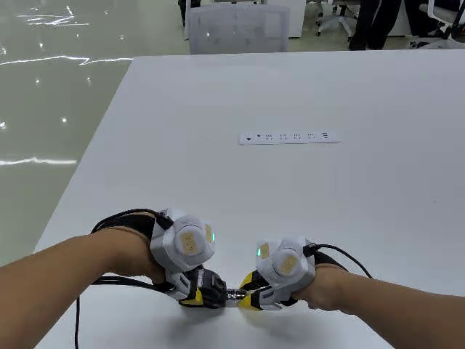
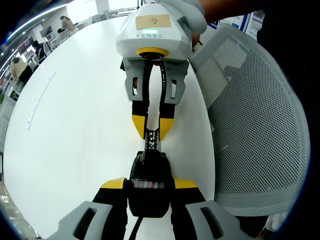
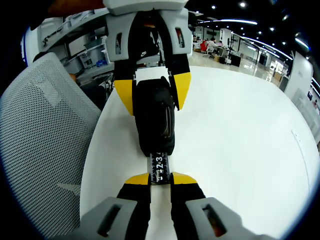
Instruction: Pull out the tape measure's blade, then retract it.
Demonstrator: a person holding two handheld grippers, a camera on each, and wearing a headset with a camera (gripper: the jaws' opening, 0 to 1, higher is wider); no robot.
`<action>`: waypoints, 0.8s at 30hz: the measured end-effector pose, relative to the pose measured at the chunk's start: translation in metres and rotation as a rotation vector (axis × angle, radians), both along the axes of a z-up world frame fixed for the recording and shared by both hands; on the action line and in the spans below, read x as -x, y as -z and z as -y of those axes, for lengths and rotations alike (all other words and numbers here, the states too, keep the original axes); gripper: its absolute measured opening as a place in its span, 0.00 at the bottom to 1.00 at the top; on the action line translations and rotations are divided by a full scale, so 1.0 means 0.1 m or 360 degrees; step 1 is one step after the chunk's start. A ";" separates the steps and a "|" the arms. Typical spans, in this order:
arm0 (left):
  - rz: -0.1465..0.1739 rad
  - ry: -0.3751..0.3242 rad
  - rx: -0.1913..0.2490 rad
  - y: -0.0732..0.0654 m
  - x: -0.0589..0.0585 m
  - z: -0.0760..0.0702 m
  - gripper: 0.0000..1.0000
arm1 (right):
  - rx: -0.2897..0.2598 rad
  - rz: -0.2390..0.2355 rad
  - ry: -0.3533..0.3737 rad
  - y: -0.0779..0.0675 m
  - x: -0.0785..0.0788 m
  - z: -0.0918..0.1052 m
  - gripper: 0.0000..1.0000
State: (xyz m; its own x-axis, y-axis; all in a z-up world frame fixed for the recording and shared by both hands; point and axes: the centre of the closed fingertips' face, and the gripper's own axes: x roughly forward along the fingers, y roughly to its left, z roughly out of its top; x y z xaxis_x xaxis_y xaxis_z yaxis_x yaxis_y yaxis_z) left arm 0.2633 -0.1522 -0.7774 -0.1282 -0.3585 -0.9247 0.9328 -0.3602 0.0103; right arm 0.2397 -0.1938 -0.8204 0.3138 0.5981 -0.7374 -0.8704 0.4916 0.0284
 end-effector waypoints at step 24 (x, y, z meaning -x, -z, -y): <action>-0.0010 -0.0026 0.0016 0.00 0.01 0.02 0.30 | 0.0019 -0.0044 0.0023 0.01 0.09 0.23 0.12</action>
State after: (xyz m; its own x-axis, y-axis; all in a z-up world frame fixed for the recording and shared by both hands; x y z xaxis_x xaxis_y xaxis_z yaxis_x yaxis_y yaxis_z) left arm 0.2623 -0.1539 -0.7779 -0.1280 -0.3698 -0.9203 0.9387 -0.3446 0.0079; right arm 0.2304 -0.2165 -0.8210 0.3017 0.5846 -0.7531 -0.8622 0.5045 0.0462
